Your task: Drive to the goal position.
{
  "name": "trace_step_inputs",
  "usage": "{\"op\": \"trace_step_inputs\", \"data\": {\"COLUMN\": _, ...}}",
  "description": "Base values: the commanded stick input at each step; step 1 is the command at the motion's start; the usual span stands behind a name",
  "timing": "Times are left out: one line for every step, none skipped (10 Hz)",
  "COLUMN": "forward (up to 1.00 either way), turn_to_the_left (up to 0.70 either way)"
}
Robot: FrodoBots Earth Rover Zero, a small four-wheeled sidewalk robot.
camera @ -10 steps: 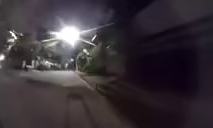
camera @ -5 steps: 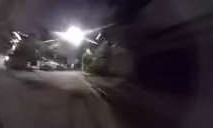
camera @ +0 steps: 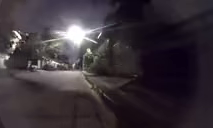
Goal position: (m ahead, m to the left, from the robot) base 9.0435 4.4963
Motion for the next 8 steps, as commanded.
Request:
{"op": "trace_step_inputs", "data": {"forward": 0.0, "turn_to_the_left": 0.0}}
{"op": "trace_step_inputs", "data": {"forward": 0.0, "turn_to_the_left": 0.0}}
{"op": "trace_step_inputs", "data": {"forward": 0.0, "turn_to_the_left": 0.0}}
{"op": "trace_step_inputs", "data": {"forward": 0.0, "turn_to_the_left": 0.0}}
{"op": "trace_step_inputs", "data": {"forward": 0.0, "turn_to_the_left": 0.0}}
{"op": "trace_step_inputs", "data": {"forward": 0.0, "turn_to_the_left": 0.0}}
{"op": "trace_step_inputs", "data": {"forward": 0.0, "turn_to_the_left": 0.44}}
{"op": "trace_step_inputs", "data": {"forward": 0.0, "turn_to_the_left": 1.0}}
